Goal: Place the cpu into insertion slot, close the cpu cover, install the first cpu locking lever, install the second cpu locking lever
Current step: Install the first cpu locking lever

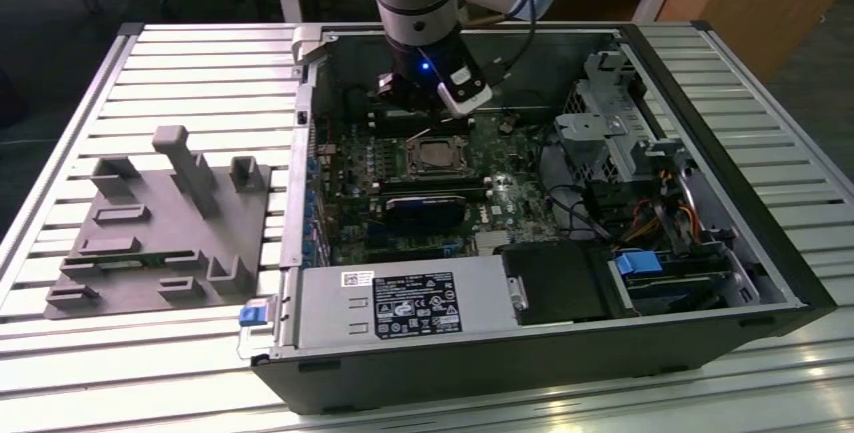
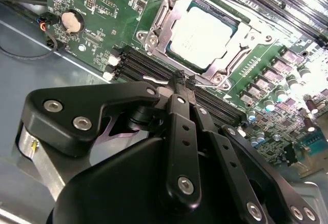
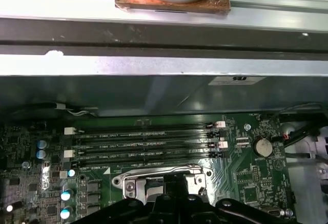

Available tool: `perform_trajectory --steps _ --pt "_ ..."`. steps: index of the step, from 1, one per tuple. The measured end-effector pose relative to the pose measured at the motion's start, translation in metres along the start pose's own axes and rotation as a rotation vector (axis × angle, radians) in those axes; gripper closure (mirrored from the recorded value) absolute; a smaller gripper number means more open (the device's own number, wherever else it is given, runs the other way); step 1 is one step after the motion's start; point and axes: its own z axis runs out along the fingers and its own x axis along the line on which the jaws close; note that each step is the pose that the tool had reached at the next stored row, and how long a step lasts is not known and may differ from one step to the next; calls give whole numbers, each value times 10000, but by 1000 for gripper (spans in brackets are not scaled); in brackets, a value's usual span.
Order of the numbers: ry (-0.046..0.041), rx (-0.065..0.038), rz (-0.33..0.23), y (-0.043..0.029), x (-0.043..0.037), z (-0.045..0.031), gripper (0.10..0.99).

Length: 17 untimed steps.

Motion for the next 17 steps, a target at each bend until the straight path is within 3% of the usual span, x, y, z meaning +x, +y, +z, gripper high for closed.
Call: perform_trajectory --steps 17 --pt "-32 22 132 93 -36 120 984"
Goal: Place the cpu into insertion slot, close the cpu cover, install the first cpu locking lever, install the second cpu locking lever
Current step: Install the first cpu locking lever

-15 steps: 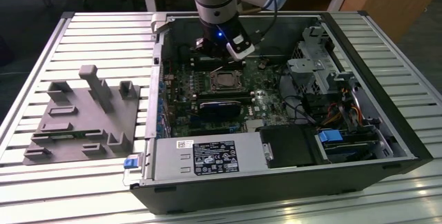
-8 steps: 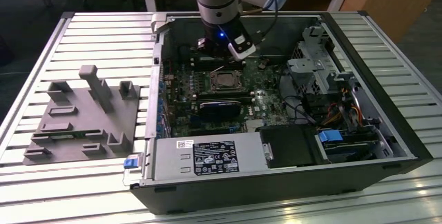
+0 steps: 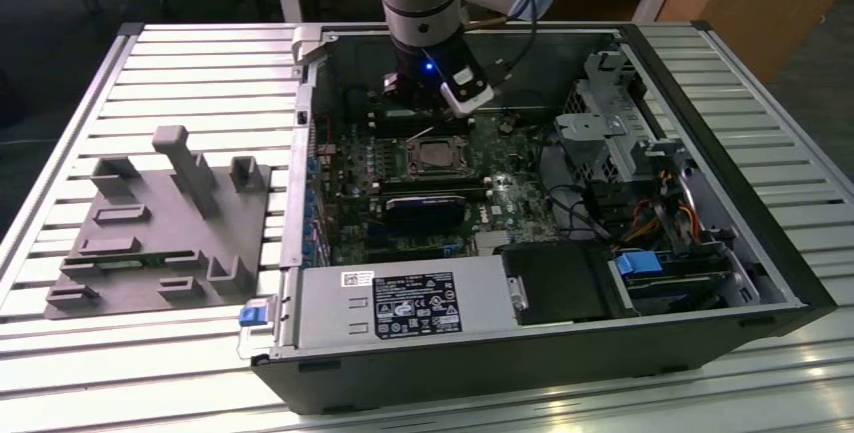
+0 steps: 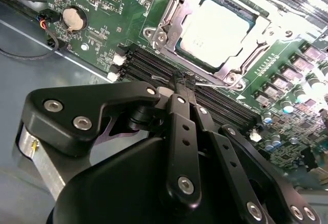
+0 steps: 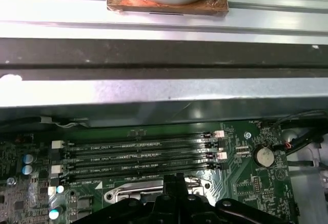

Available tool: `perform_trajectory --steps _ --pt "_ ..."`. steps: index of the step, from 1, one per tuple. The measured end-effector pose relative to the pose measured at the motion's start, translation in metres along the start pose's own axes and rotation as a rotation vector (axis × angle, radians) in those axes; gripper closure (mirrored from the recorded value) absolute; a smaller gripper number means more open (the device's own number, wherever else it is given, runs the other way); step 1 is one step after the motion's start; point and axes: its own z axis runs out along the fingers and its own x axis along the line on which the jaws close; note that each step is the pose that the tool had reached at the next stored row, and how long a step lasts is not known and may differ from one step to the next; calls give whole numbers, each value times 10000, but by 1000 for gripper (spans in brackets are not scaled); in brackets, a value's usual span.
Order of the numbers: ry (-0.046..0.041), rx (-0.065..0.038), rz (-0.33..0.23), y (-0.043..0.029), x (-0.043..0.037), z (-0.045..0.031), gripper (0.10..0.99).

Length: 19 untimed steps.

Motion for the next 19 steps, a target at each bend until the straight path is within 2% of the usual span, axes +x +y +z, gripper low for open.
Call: perform_trajectory --steps 7,13,19 --pt "-56 23 142 22 5 41 984" --pt "-304 14 173 11 21 82 984" --pt "-336 53 232 54 28 102 984"
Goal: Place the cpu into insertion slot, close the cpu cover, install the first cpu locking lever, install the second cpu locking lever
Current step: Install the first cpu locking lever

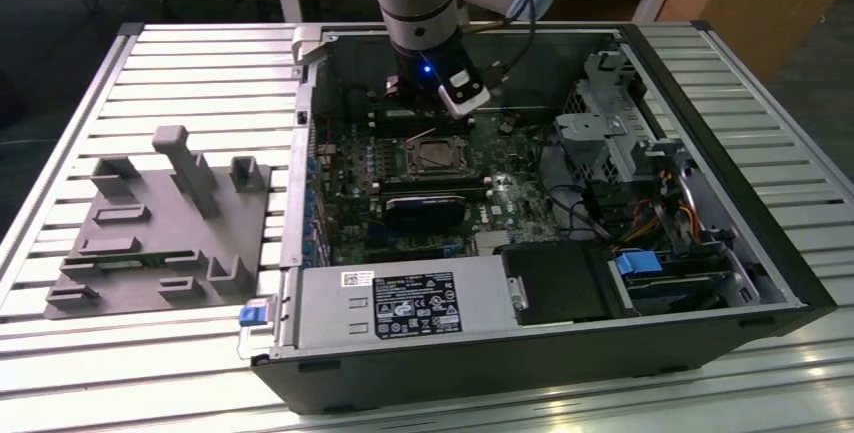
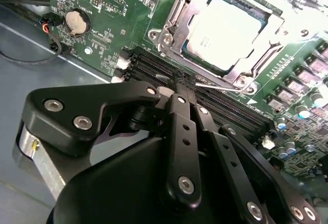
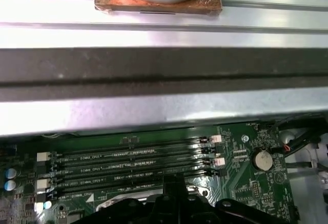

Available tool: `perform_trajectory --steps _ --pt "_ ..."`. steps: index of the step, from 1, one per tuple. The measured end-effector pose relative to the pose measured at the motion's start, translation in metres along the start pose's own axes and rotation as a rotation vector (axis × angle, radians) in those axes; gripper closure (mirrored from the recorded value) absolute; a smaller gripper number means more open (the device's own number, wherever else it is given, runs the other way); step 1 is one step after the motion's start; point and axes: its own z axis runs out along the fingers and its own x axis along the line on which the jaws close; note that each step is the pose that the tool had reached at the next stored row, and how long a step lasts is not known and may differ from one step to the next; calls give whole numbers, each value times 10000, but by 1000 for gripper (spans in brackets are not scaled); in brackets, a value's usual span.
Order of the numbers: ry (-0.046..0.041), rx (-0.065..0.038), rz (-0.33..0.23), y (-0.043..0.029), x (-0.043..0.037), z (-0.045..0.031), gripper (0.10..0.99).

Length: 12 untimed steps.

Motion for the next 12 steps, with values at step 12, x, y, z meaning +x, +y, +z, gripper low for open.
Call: perform_trajectory --steps 12 --pt "-109 387 269 45 21 62 984"
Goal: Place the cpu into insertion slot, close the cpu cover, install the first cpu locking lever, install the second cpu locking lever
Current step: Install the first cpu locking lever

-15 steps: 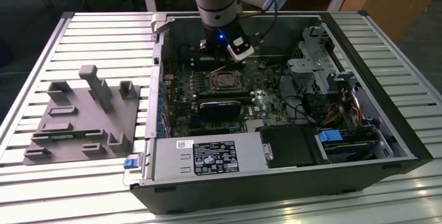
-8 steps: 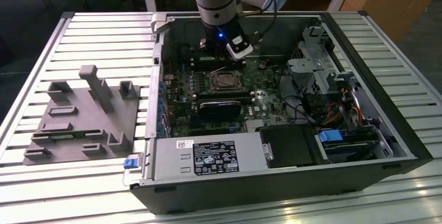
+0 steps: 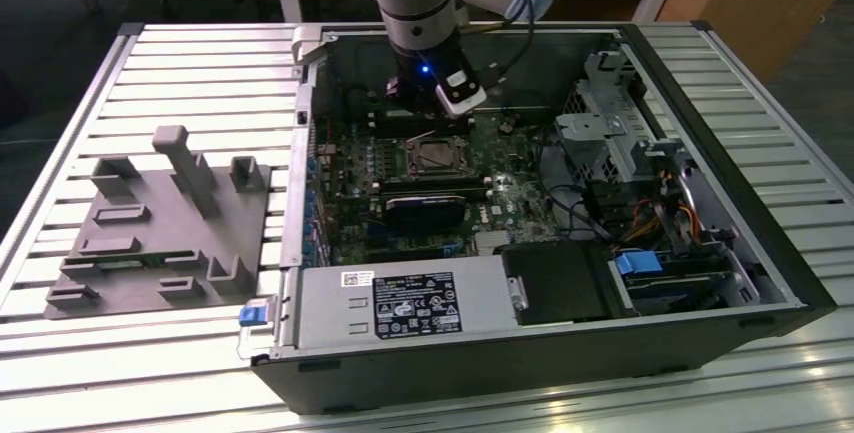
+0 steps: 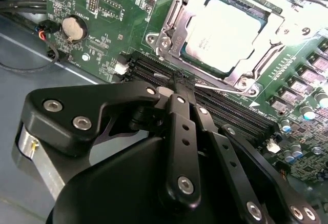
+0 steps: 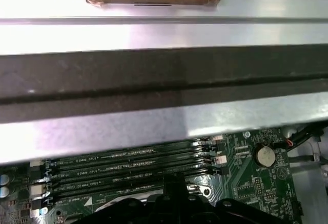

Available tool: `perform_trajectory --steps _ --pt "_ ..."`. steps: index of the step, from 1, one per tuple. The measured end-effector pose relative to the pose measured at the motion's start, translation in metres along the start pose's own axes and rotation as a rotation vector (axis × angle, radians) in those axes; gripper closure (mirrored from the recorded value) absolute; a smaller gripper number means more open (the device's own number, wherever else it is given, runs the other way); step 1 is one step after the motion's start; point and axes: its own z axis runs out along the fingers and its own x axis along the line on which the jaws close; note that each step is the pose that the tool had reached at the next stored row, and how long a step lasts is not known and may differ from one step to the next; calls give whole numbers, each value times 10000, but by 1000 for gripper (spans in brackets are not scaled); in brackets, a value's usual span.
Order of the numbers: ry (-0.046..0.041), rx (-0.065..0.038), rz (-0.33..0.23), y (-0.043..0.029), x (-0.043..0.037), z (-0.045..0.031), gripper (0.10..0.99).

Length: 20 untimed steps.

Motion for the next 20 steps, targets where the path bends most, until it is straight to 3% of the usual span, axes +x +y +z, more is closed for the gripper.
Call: perform_trajectory --steps 13,20 --pt "-84 355 161 94 32 79 984" --pt "-113 438 254 100 38 100 984"
